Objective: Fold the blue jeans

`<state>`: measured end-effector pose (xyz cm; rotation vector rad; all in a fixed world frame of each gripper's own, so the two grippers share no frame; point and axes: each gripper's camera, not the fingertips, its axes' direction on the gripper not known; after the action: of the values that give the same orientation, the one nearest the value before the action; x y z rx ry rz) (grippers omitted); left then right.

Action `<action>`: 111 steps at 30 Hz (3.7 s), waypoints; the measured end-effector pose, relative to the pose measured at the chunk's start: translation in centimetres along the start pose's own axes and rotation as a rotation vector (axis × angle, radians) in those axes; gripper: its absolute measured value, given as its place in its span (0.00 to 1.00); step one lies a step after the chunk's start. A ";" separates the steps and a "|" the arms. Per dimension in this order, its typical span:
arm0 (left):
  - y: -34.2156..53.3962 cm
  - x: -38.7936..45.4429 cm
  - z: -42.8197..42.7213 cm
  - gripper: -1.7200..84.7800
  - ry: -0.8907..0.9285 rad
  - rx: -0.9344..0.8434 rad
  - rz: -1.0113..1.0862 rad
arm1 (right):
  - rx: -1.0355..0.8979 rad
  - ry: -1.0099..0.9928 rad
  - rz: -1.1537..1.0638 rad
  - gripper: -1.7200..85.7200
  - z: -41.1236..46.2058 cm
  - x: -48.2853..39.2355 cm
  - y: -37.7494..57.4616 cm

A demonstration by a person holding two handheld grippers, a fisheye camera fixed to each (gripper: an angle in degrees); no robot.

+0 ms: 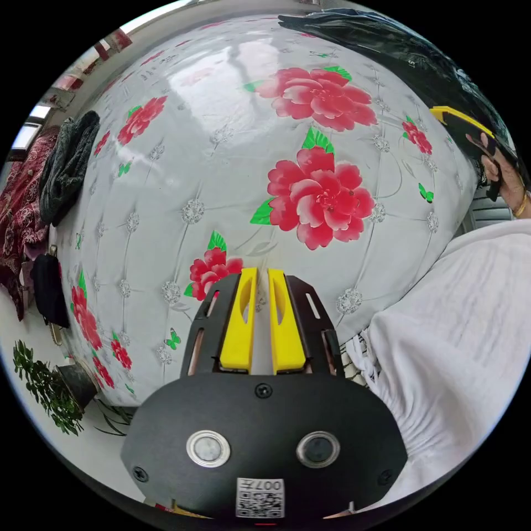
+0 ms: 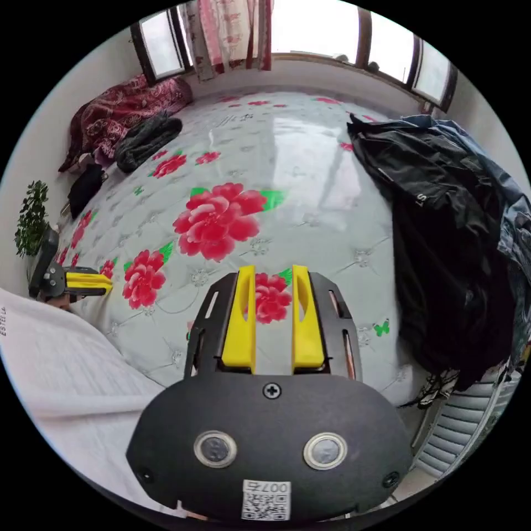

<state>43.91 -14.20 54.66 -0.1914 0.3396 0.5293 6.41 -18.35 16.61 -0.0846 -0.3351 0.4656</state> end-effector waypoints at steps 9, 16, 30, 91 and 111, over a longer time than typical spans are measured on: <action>0.0 1.8 -0.5 0.06 -0.039 -0.055 0.008 | 0.228 0.599 0.322 0.17 -20.4 27.1 -4.5; 2.8 0.7 -1.6 0.03 0.017 0.013 -0.234 | 0.114 0.235 0.507 0.12 -16.4 33.1 1.3; 16.9 -2.3 -10.0 0.03 0.350 0.370 -0.551 | 0.602 -0.228 -0.158 0.06 -41.5 7.8 -3.2; 26.3 -5.1 -10.6 0.18 0.034 0.214 -0.827 | -0.310 -0.035 0.310 0.14 13.5 0.6 -12.3; 25.8 0.7 -14.8 0.01 -0.519 -0.316 0.082 | -0.252 -0.140 0.040 0.05 0.4 8.3 -0.2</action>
<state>27.04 4.09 38.35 -0.3365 -0.2450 0.6901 13.34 -14.73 19.46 -0.3051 -0.5294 0.4681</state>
